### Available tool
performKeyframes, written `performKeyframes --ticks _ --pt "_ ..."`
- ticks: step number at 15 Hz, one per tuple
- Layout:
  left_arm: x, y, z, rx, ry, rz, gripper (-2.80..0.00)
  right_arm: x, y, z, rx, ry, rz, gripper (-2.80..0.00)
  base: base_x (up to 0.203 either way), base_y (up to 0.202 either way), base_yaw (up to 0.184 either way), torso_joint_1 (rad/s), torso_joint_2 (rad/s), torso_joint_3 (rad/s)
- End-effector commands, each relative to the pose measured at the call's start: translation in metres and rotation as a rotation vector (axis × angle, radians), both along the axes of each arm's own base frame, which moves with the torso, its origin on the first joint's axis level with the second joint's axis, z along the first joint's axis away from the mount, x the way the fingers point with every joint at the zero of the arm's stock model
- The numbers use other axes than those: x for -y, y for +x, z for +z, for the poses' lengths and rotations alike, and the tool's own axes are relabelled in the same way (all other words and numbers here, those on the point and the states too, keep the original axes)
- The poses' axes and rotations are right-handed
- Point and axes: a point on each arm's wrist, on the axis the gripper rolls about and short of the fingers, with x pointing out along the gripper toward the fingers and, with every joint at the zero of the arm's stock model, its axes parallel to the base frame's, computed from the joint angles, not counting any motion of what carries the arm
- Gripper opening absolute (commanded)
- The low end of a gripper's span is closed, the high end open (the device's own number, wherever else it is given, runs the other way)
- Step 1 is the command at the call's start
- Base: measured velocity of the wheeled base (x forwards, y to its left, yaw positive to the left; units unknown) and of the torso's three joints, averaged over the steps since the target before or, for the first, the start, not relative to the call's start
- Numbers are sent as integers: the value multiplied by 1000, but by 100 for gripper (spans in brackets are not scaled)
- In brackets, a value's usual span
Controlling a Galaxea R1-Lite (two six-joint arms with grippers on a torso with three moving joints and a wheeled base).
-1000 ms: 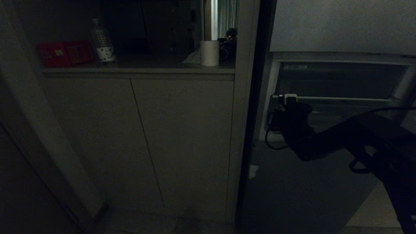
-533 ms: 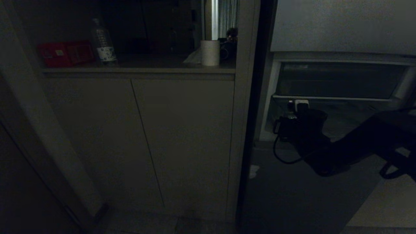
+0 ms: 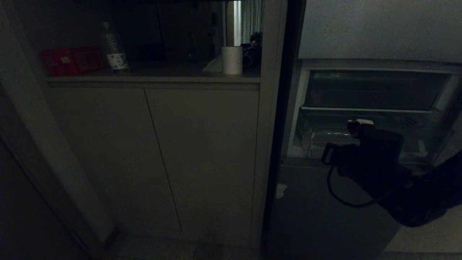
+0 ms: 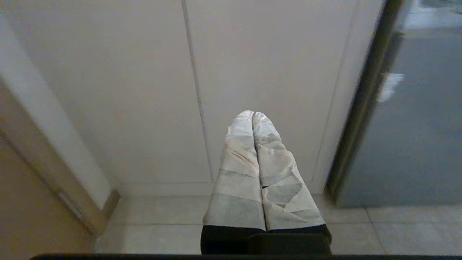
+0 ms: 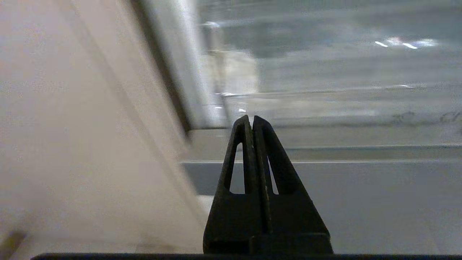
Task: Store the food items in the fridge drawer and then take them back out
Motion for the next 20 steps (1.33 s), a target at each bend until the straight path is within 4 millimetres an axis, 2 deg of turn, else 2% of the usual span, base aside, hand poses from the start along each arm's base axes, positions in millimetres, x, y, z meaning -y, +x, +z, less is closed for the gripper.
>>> performKeyframes --ticks 1,4,6,8,11,13,15,18,20 --pt "0 0 0 -1 0 1 -280 2 -8 10 25 7 3 -280 0 0 0 0 0 0" --pt "0 0 0 0 0 1 -280 2 -8 17 50 10 0 -280 0 0 0 0 0 0" --pt "0 0 0 0 0 1 -280 6 -7 44 125 19 -12 -280 0 0 0 0 0 0" --pt "0 0 0 -1 0 1 -280 14 -4 62 64 2 -35 -280 0 0 0 0 0 0" --pt "0 0 0 -1 0 1 -280 27 14 92 -12 -13 -65 -280 0 0 0 0 0 0" --pt "0 0 0 -1 0 1 -280 33 33 111 -79 -23 -66 -280 0 0 0 0 0 0" --pt "0 0 0 -1 0 1 -280 36 57 115 -152 -36 -70 -280 0 0 0 0 0 0" --pt "0 0 0 -1 0 1 -280 39 93 104 -260 -86 -69 -280 0 0 0 0 0 0" --pt "0 0 0 0 0 3 -280 40 107 98 -332 -107 -67 -280 0 0 0 0 0 0"
